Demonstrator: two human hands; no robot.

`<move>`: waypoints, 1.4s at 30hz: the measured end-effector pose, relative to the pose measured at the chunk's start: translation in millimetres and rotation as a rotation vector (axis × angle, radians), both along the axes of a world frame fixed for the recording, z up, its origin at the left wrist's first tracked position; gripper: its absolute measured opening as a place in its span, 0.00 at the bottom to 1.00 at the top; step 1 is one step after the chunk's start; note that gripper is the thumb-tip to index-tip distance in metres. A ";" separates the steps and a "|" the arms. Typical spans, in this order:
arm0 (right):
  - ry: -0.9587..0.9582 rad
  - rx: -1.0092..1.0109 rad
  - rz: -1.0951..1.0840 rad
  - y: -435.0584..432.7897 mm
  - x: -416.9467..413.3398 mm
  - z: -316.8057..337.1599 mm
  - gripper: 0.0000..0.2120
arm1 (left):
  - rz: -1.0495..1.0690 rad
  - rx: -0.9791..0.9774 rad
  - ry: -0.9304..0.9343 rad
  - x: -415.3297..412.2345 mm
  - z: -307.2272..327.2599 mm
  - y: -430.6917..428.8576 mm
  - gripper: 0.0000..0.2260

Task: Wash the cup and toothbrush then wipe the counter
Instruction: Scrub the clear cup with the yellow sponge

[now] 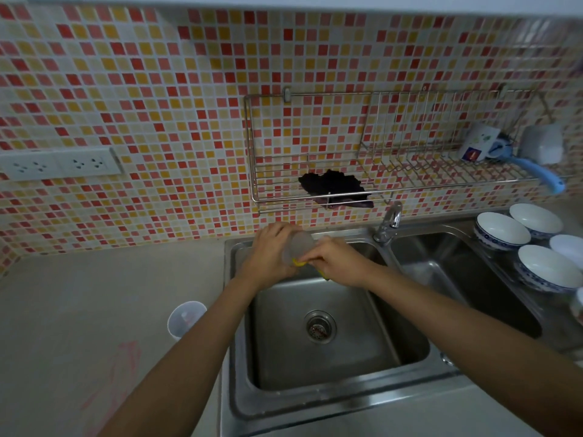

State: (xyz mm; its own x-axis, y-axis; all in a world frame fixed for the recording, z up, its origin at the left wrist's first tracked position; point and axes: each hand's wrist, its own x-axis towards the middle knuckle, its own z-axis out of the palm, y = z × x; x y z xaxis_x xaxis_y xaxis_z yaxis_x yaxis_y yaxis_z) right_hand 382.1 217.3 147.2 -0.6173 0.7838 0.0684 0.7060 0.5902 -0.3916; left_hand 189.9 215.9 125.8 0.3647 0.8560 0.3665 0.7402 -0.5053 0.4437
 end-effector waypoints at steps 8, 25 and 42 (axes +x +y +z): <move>0.009 0.270 -0.183 -27.5 -21.6 -21.0 0.14 | -0.092 -0.063 -0.068 -10.6 2.5 -6.0 0.35; 0.045 0.009 -0.096 -24.4 2.0 -37.6 0.11 | -0.060 -0.211 -0.053 1.2 -20.4 -7.8 0.37; 0.427 0.121 -0.155 31.4 33.9 39.9 0.11 | 0.262 -0.261 -0.223 21.0 -33.0 1.3 0.38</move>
